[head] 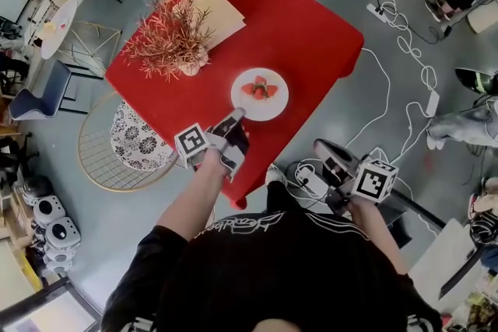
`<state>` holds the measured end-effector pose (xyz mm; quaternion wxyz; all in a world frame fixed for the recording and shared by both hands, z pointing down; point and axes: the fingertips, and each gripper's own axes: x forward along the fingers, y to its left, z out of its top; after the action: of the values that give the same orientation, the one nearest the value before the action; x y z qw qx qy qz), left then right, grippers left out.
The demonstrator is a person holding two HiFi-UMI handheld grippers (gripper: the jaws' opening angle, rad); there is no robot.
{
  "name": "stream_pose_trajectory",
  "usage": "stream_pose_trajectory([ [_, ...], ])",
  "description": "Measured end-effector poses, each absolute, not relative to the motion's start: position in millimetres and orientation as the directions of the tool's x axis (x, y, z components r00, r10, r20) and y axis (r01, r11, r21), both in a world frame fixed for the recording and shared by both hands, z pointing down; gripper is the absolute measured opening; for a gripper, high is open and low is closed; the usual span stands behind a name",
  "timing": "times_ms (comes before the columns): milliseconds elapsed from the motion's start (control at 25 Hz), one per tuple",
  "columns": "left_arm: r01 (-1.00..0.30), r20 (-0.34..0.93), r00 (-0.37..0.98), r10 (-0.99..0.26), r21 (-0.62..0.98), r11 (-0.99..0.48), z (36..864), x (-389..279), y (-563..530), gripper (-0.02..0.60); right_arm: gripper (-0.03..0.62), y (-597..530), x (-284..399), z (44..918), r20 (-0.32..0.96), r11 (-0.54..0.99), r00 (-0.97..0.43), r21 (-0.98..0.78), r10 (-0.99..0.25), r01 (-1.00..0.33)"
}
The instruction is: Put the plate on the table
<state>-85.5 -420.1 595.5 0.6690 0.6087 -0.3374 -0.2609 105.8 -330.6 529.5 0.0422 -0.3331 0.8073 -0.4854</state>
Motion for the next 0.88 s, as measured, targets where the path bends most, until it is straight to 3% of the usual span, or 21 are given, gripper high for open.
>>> stream_pose_trajectory([
  [760,-0.12,0.279,0.593,-0.755,0.958,0.26,629.6,-84.1,-432.2,0.015,0.008,-353.0,97.6,527.6,0.262,0.31,-0.783,-0.811,-0.564,-0.495],
  [880,-0.096,0.256,0.589,-0.767,0.964,0.248,623.5,-84.0,-435.9,0.101,0.008,-353.3,97.1,528.7,0.263,0.308,-0.784,-0.813,-0.563,-0.494],
])
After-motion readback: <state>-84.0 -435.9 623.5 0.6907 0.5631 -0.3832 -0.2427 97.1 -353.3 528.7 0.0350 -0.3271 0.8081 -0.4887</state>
